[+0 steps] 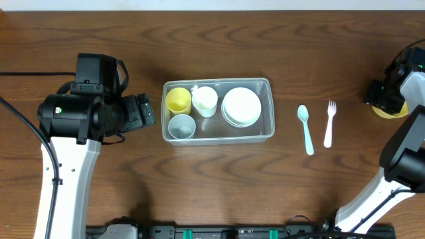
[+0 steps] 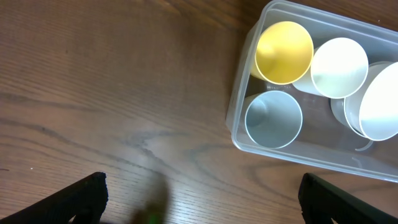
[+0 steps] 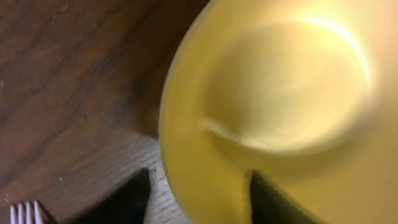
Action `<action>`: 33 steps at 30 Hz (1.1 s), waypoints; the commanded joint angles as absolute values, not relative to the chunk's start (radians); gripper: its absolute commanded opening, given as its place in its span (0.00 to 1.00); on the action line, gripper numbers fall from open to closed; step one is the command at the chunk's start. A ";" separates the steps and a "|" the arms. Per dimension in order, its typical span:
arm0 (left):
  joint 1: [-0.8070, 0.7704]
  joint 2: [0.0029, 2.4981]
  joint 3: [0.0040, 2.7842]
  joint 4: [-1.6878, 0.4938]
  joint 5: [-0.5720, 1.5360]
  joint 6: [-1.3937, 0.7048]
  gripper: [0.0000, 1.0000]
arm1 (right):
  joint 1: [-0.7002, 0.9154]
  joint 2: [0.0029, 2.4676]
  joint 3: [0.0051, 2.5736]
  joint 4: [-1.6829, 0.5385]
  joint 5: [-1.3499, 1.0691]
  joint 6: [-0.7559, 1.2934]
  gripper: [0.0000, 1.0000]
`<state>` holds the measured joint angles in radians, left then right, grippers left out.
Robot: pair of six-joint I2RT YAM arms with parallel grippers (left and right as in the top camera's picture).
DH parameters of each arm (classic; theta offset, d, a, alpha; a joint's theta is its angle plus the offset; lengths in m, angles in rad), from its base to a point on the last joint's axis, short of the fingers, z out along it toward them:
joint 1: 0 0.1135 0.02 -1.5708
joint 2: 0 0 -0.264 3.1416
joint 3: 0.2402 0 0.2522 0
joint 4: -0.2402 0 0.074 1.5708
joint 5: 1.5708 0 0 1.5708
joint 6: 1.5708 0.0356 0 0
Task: Pack container
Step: 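Return the right gripper to the yellow bowl and grasp its rim, then carry the yellow bowl left and stack it on the white bowl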
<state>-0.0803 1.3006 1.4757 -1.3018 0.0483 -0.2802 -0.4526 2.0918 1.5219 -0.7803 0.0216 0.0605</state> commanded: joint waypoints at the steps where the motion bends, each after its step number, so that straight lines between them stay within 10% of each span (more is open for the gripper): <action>1: -0.077 1.300 1.473 -1.306 0.037 -0.264 0.98 | -0.451 2.100 1.521 -0.778 0.017 0.062 0.24; 9: -0.077 1.300 1.473 -1.306 0.037 -0.264 0.98 | -0.450 2.100 1.521 -0.782 0.015 0.062 0.01; 22: -0.077 1.300 1.473 -1.306 0.037 -0.263 0.98 | -0.346 1.889 1.525 -0.811 -0.170 -0.022 0.02; 33: -0.077 1.300 1.473 -1.305 0.037 -0.263 0.98 | 0.105 1.538 1.525 -0.860 -0.217 -0.225 0.03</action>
<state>-0.0803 1.3006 1.4757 -1.3014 0.0483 -0.2802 0.0074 1.5749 1.5196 -0.8455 -0.1917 -0.1371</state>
